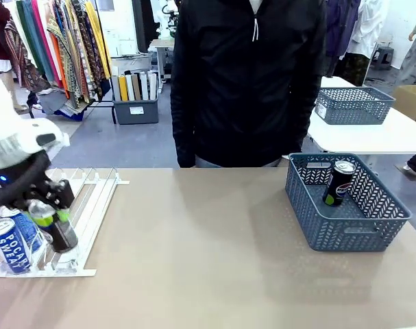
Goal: Retrieve and store the cans from the dispenser.
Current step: Pick up the last remaining can from one row of the Automatic Can Dispenser and place it in the middle of the table.
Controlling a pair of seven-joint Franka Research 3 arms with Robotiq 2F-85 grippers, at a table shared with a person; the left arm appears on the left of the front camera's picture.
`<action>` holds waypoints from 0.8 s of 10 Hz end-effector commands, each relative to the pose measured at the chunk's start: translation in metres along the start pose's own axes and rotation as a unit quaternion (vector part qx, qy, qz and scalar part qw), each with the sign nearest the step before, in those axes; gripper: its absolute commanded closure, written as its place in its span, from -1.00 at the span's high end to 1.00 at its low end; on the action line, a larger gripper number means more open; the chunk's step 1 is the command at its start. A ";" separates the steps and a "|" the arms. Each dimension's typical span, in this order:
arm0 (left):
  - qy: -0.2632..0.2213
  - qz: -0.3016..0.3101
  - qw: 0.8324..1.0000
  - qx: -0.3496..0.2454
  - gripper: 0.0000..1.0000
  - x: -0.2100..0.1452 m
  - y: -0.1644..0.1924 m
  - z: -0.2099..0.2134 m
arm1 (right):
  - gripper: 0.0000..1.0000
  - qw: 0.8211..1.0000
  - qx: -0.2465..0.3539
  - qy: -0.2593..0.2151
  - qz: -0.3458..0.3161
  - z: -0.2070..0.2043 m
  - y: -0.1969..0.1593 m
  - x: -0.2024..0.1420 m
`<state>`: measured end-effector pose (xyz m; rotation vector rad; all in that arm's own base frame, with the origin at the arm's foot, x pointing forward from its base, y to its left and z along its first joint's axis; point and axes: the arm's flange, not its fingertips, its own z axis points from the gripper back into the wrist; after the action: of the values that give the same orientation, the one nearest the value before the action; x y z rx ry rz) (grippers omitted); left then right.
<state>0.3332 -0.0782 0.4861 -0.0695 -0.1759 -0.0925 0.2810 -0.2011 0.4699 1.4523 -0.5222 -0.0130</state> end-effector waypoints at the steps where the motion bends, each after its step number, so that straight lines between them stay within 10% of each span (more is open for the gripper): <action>1: -0.055 0.000 0.998 0.017 -1.00 -0.013 0.001 0.066 | 1.00 1.000 0.006 -0.002 0.012 0.001 0.002 0.002; 6: -0.062 0.038 0.995 -0.062 -1.00 -0.019 0.019 0.116 | 1.00 1.000 0.006 -0.002 0.012 0.001 0.002 0.002; 8: -0.071 0.001 0.997 0.011 -1.00 -0.026 0.003 0.121 | 1.00 1.000 0.006 -0.002 0.012 0.001 0.002 0.002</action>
<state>0.2910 -0.0590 0.5959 -0.0967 -0.3004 -0.0661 0.2810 -0.2011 0.4699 1.4522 -0.5222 -0.0129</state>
